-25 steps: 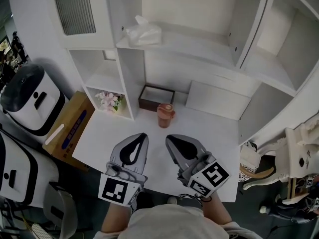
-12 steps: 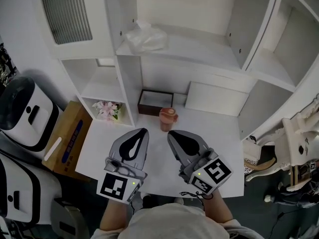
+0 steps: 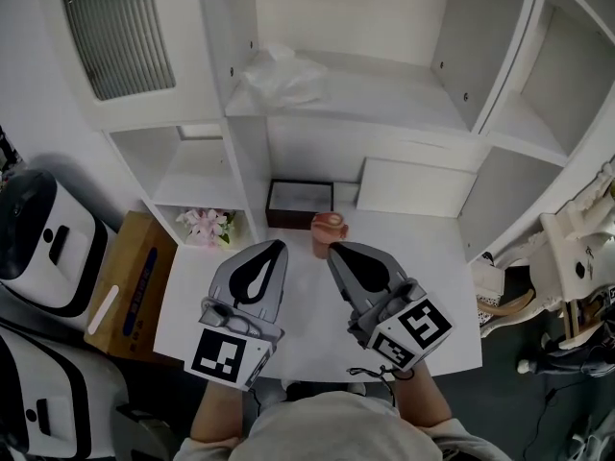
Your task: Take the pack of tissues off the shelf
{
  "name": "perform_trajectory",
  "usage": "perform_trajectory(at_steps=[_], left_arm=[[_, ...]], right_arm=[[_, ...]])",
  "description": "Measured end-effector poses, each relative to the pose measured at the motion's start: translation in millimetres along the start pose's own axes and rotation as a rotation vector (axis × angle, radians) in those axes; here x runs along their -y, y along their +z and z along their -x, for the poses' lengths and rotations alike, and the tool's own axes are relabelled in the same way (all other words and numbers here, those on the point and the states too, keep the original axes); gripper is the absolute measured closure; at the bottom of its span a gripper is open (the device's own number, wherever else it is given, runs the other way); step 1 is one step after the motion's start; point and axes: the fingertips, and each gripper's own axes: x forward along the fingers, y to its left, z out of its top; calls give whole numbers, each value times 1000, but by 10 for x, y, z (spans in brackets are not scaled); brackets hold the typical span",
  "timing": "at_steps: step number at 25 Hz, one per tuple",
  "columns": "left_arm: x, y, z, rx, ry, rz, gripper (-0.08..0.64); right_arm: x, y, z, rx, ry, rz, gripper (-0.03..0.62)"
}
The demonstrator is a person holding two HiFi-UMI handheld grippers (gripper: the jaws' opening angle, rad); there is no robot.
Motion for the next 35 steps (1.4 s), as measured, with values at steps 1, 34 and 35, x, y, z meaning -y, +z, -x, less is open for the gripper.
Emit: perform_trajectory(at_steps=[1,34,35], left_arm=[[-27,7,-10,2,-6,-4,558],[-777,684,-731,40,18,-73,458],[-808,696,-760,39,27,-73,444]], right_arm=[[-2,9,-22,2,-7,5,592],[100,397,-261,28,-105,115,592],[109,401,-265,29,-103,115,592]])
